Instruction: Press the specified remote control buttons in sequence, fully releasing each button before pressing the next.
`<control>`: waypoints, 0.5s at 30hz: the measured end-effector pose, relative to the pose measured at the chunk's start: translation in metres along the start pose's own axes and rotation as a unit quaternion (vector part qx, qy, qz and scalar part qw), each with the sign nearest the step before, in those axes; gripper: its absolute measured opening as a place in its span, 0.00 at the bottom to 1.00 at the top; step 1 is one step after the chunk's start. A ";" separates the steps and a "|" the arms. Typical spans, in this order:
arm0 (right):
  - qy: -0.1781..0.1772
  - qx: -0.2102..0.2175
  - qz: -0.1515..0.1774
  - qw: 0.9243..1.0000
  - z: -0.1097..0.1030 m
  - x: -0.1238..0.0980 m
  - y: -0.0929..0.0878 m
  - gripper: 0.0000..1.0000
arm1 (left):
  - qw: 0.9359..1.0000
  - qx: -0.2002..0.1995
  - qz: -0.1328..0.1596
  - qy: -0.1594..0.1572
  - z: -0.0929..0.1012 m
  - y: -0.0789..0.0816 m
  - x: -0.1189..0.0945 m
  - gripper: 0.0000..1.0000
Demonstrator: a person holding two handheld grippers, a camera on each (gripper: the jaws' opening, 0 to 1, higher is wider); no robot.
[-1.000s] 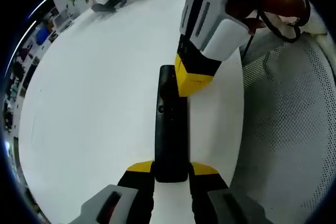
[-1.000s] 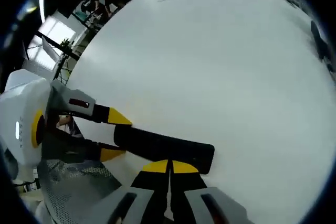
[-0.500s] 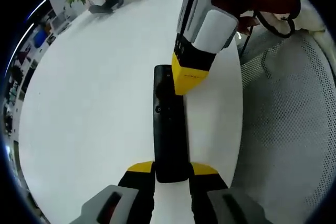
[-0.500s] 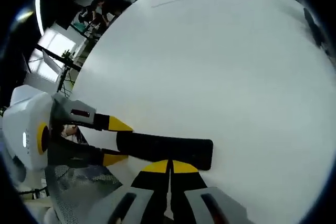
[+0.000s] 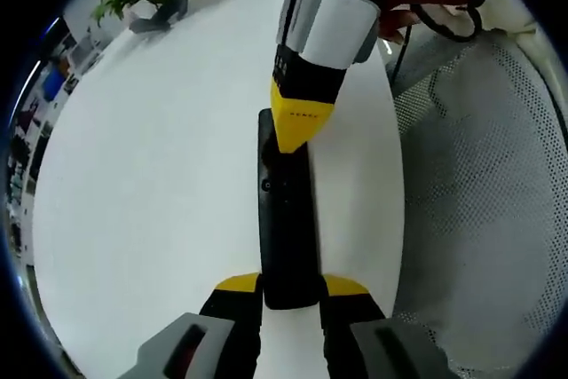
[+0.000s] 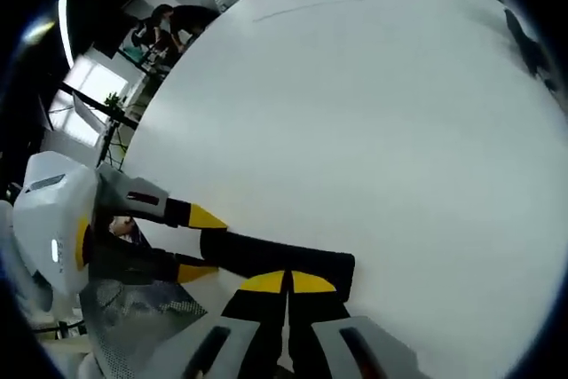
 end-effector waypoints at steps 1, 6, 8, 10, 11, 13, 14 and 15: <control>-0.001 -0.002 -0.002 1.000 -0.001 0.001 0.000 0.00 | 1.000 0.000 0.001 0.000 0.000 0.000 0.000 0.24; -0.010 -0.015 -0.013 1.000 0.001 0.004 0.000 0.00 | 1.000 -0.003 0.009 0.000 0.000 -0.002 0.000 0.24; -0.008 -0.012 -0.014 1.000 0.002 0.004 0.000 0.00 | 1.000 -0.004 0.011 0.001 0.000 -0.002 0.000 0.25; -0.006 -0.008 -0.013 1.000 0.003 0.005 0.000 0.00 | 1.000 -0.005 0.012 0.002 0.000 -0.002 0.000 0.25; -0.006 -0.006 -0.013 1.000 0.003 0.005 0.001 0.00 | 1.000 -0.008 0.012 0.003 0.000 -0.002 0.000 0.25; -0.006 0.003 -0.015 1.000 0.003 0.005 0.001 0.00 | 1.000 -0.009 0.013 0.005 0.001 -0.002 0.000 0.25; -0.006 0.010 -0.016 1.000 0.003 0.005 0.001 0.00 | 1.000 -0.009 0.013 0.006 0.001 -0.002 0.000 0.25; -0.005 0.013 -0.018 1.000 0.004 0.005 0.002 0.00 | 1.000 -0.010 0.014 0.007 0.001 -0.003 0.000 0.25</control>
Point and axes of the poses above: the point that each gripper's makers call its tool centre point, and the gripper's own axes: x roughly forward along the fingers, z roughly to its right, y roughly out of its top, the point moved 10 cm from there along -x, roughly backward along the fingers, and after that the axes turned 1 degree about -y, right-handed, at the moved point
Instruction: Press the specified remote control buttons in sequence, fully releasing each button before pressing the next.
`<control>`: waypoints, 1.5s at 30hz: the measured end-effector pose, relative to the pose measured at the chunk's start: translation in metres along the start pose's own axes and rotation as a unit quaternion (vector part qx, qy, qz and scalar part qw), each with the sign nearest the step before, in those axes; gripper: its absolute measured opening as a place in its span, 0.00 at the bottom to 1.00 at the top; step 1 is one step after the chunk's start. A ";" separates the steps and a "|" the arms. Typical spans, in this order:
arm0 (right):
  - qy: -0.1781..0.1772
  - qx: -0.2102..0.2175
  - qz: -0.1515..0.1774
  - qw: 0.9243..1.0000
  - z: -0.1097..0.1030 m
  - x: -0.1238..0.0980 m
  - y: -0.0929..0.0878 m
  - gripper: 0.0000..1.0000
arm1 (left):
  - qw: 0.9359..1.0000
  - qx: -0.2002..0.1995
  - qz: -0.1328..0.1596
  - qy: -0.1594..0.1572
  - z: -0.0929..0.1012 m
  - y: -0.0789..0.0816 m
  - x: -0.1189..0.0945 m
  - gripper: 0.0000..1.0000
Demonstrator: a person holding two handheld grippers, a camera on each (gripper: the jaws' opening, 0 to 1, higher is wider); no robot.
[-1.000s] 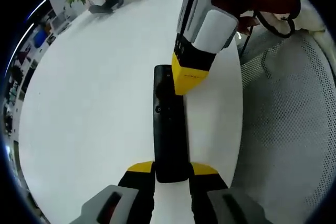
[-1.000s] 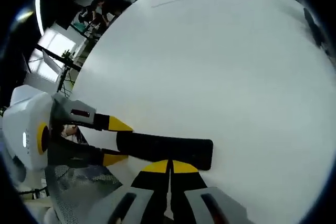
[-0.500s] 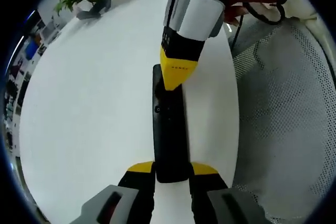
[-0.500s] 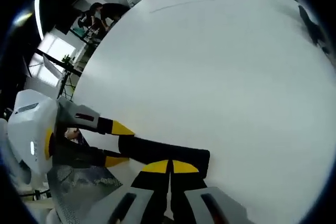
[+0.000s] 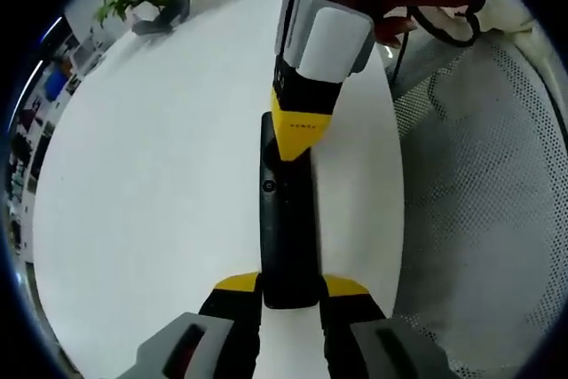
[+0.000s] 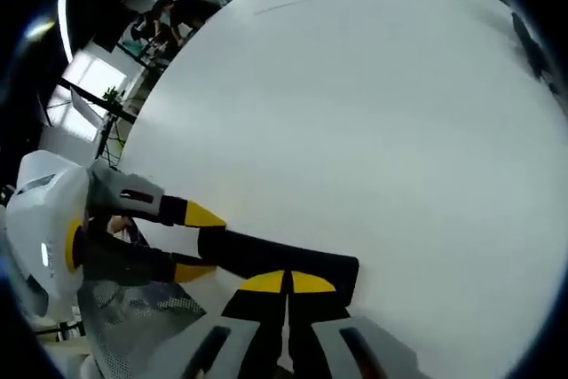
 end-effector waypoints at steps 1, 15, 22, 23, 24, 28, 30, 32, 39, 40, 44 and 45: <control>0.000 -0.001 -0.001 1.000 0.000 0.000 0.000 0.00 | 1.000 0.000 0.002 0.001 0.001 0.000 0.000 0.25; -0.002 0.001 0.005 1.000 -0.002 -0.001 0.000 0.00 | 0.999 0.007 0.040 0.003 0.002 -0.009 -0.001 0.24; -0.005 -0.010 0.001 1.000 -0.004 -0.002 -0.001 0.00 | 0.999 0.017 0.043 -0.002 0.004 -0.007 0.000 0.24; -0.001 -0.012 0.003 1.000 -0.005 -0.003 -0.001 0.00 | 0.999 0.025 0.041 -0.003 0.005 -0.005 0.000 0.24; 0.004 -0.013 0.006 1.000 -0.005 -0.002 0.001 0.00 | 0.999 0.022 0.041 -0.004 0.005 -0.005 0.001 0.24; 0.020 -0.008 0.008 1.000 -0.008 0.000 0.002 0.00 | 0.999 0.018 0.027 -0.003 0.005 -0.001 0.001 0.24; 0.023 -0.008 0.012 1.000 -0.010 0.002 0.003 0.00 | 1.000 0.019 0.022 -0.003 0.005 0.000 0.001 0.24; 0.024 -0.011 0.016 1.000 -0.011 0.005 0.005 0.00 | 1.000 0.015 0.020 -0.004 0.004 0.000 0.000 0.24; 0.025 -0.020 0.016 0.999 -0.013 0.008 0.005 0.00 | 1.000 0.007 0.029 -0.004 0.004 -0.002 0.000 0.24; 0.025 -0.018 0.016 0.999 -0.013 0.009 0.005 0.00 | 1.000 0.004 0.031 -0.003 0.004 -0.002 0.001 0.24; 0.018 -0.021 0.015 1.000 -0.014 0.012 0.007 0.00 | 0.999 0.000 0.032 0.000 0.005 -0.002 0.000 0.24; 0.017 -0.022 0.014 1.000 -0.014 0.012 0.008 0.00 | 0.999 -0.001 0.033 0.000 0.005 -0.002 0.001 0.24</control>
Point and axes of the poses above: the point that each gripper's makers call its tool centre point, and the gripper's own axes: x roughly forward along the fingers, z roughly to its right, y roughly out of its top, the point moved 10 cm from there along -x, roughly backward along the fingers, and after that the axes turned 1 degree about -y, right-handed, at the moved point
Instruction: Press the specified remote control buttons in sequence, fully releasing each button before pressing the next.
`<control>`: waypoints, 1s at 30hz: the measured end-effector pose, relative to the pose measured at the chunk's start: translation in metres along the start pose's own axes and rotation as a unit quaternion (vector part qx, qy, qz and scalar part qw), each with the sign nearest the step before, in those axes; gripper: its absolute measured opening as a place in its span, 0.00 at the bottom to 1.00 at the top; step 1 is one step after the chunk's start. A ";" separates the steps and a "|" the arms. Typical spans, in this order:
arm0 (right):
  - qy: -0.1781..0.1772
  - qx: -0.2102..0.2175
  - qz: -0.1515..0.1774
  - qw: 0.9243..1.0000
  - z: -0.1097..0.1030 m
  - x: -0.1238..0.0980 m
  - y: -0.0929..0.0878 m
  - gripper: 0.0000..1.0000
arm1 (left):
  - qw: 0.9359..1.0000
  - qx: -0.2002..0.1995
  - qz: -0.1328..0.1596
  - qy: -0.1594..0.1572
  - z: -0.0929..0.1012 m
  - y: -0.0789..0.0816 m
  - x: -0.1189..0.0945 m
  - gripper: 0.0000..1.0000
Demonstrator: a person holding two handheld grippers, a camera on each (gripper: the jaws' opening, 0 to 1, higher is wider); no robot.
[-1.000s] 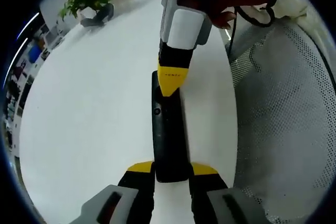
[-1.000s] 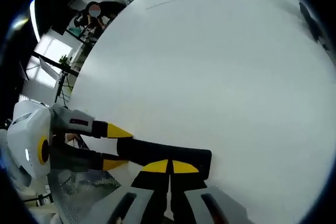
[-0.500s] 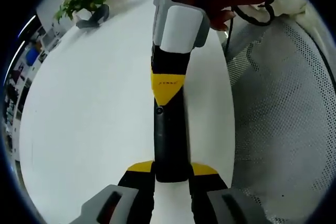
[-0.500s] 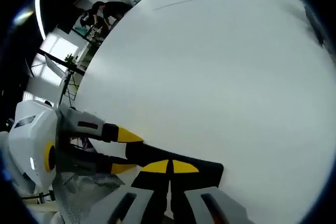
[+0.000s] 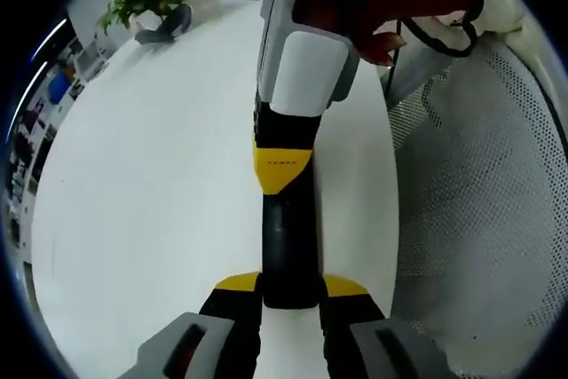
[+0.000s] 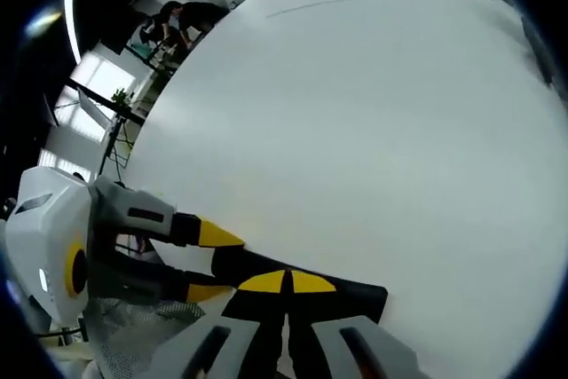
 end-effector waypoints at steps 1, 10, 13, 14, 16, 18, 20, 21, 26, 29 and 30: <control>-0.002 -0.002 -0.005 1.000 0.000 0.001 0.002 0.00 | 1.000 0.000 0.001 0.000 0.000 0.000 0.000 0.24; -0.006 -0.005 -0.012 1.000 -0.001 0.002 0.003 0.00 | 1.000 -0.006 -0.001 0.001 0.000 0.000 0.000 0.24; -0.001 -0.007 -0.008 1.000 0.000 0.000 0.001 0.00 | 1.000 -0.008 -0.002 0.002 0.000 0.001 0.000 0.24; 0.002 -0.009 -0.001 1.000 0.001 0.000 -0.001 0.00 | 1.000 -0.009 -0.001 0.002 0.000 0.000 0.000 0.24; 0.007 0.008 0.013 1.000 0.001 -0.001 -0.003 0.00 | 1.000 -0.011 0.001 0.003 0.000 0.000 0.000 0.24; 0.012 0.014 0.012 1.000 0.003 -0.002 -0.005 0.00 | 1.000 -0.012 0.002 0.004 0.001 0.000 0.000 0.24; 0.012 0.009 0.008 1.000 0.002 -0.004 -0.006 0.00 | 1.000 -0.012 0.002 0.005 0.001 -0.001 0.000 0.24; 0.008 0.002 0.006 1.000 0.001 -0.005 -0.006 0.00 | 1.000 -0.012 0.002 0.005 0.001 -0.001 0.000 0.24; 0.012 -0.002 -0.002 1.000 -0.001 -0.009 -0.008 0.00 | 1.000 -0.014 0.003 0.006 0.002 -0.001 -0.001 0.24; 0.018 0.002 -0.004 1.000 -0.004 -0.012 -0.008 0.00 | 1.000 -0.016 0.004 0.008 0.003 -0.001 -0.001 0.24; 0.018 0.001 -0.006 1.000 -0.005 -0.012 -0.008 0.00 | 1.000 -0.015 0.003 0.008 0.003 -0.001 0.000 0.24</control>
Point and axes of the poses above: the point that each gripper's makers call its tool centre point, and the gripper's own axes: x roughly forward along the fingers, z roughly to its right, y roughly out of its top, the point moved 10 cm from there along -x, roughly backward along the fingers, and after that the axes turned 1 degree about -y, right-handed, at the moved point
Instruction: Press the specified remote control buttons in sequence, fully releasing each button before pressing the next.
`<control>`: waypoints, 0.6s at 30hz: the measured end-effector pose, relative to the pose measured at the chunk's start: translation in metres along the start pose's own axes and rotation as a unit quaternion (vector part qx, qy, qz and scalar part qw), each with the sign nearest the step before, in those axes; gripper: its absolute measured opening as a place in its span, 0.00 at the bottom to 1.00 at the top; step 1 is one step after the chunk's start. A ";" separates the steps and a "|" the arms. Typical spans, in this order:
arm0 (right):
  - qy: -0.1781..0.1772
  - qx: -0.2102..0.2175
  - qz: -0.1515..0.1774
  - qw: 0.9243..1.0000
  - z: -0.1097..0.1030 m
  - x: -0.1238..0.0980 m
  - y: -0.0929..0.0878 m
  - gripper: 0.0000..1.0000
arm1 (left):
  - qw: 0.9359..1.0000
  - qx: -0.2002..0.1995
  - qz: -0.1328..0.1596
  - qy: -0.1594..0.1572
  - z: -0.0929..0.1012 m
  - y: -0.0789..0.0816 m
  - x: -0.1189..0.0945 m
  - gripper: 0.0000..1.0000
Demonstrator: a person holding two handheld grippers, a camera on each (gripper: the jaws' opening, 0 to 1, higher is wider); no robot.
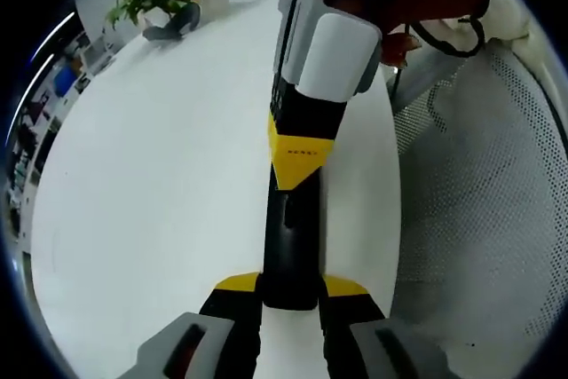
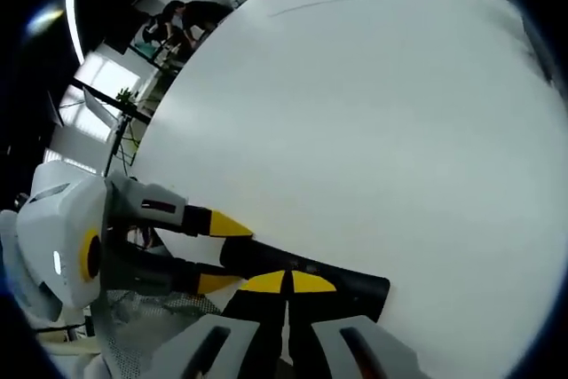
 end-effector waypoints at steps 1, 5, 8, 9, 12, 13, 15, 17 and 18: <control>0.000 -0.001 -0.002 1.000 0.000 0.000 0.000 0.00 | 1.000 0.000 -0.001 0.001 0.000 0.000 0.000 0.24; -0.001 -0.004 -0.017 1.000 -0.001 0.001 -0.002 0.00 | 1.000 0.000 -0.002 0.001 0.000 0.001 0.000 0.24; -0.004 -0.006 -0.022 1.000 -0.001 0.003 -0.004 0.00 | 1.000 -0.002 0.000 0.001 0.000 0.000 0.000 0.24; -0.008 -0.009 -0.024 1.000 -0.001 0.003 -0.004 0.00 | 1.000 -0.002 0.001 0.001 0.000 0.000 0.000 0.24; -0.011 -0.014 -0.024 1.000 -0.001 0.004 -0.005 0.00 | 1.000 -0.004 0.004 0.003 0.000 0.000 0.000 0.24; -0.011 -0.014 -0.024 1.000 -0.001 0.005 -0.004 0.00 | 1.000 -0.005 0.004 0.003 0.000 0.000 0.000 0.24; -0.013 -0.016 -0.026 0.999 -0.001 0.005 -0.004 0.00 | 1.000 -0.005 0.006 0.003 0.000 -0.001 0.000 0.24; -0.013 -0.017 -0.025 0.999 -0.001 0.005 -0.003 0.00 | 1.000 -0.005 0.007 0.002 0.000 -0.001 0.000 0.24; -0.014 -0.018 -0.025 0.999 -0.001 0.005 -0.003 0.00 | 1.000 -0.005 0.007 0.002 0.000 -0.001 0.000 0.24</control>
Point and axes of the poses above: the point that each gripper's makers call its tool centre point, and the gripper's own axes: x roughly forward along the fingers, z roughly to its right, y roughly out of its top, the point moved 10 cm from there along -x, roughly backward along the fingers, and after that the axes turned 1 degree about -y, right-handed, at the moved point
